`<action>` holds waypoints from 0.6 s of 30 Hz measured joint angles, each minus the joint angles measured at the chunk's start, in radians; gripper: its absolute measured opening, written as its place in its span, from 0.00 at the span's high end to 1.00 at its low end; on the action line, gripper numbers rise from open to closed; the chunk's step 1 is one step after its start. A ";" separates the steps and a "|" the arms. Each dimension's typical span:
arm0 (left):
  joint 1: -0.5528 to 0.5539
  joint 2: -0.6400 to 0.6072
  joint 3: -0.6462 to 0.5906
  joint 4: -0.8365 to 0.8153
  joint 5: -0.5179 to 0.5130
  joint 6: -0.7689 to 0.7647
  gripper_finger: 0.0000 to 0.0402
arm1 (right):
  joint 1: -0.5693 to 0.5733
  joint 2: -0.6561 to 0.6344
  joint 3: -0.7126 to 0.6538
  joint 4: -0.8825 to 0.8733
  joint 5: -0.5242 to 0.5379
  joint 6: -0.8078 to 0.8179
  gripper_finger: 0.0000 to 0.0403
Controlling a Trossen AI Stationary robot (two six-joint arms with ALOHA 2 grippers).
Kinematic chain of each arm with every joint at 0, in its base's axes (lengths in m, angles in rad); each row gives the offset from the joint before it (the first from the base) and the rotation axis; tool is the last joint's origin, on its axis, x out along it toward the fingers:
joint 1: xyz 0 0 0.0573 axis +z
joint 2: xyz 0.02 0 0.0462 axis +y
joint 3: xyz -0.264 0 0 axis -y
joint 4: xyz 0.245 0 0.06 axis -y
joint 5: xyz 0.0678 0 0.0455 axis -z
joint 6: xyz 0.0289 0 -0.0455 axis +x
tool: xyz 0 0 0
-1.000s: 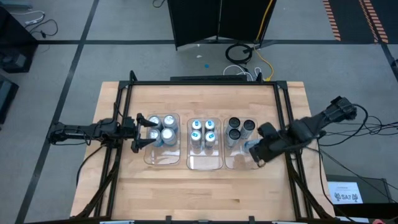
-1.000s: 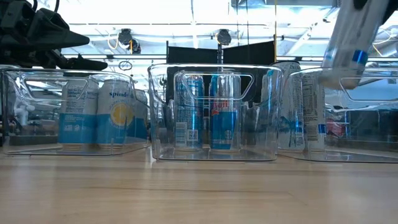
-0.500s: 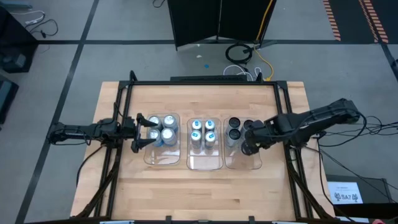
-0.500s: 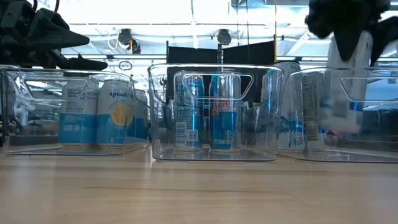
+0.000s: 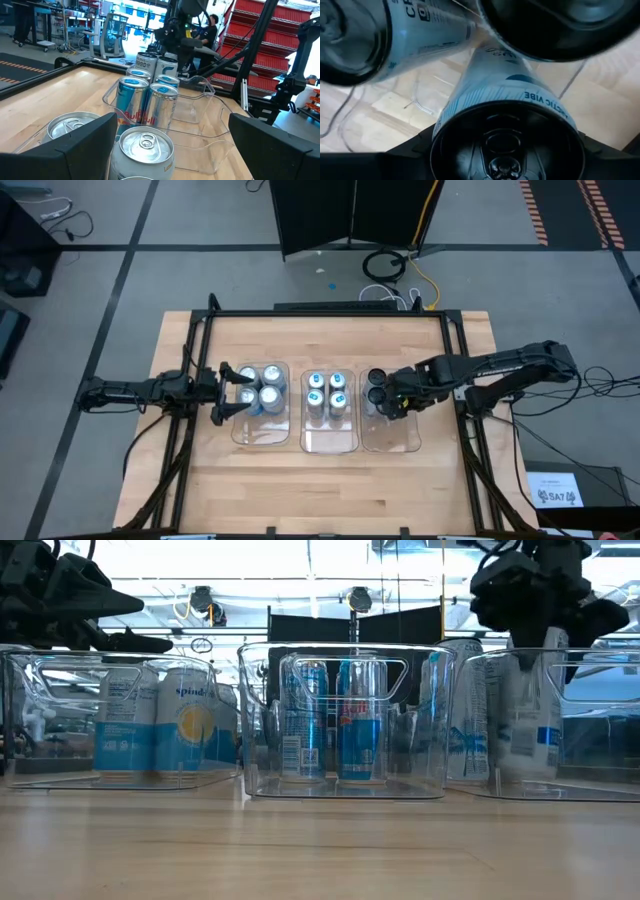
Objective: Sort soda cans
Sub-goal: Put the white-blue soda can into the right transparent bin
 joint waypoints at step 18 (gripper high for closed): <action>0.000 0.000 0.000 0.000 0.000 0.000 0.03 | -0.029 0.082 -0.001 0.054 -0.004 -0.018 0.28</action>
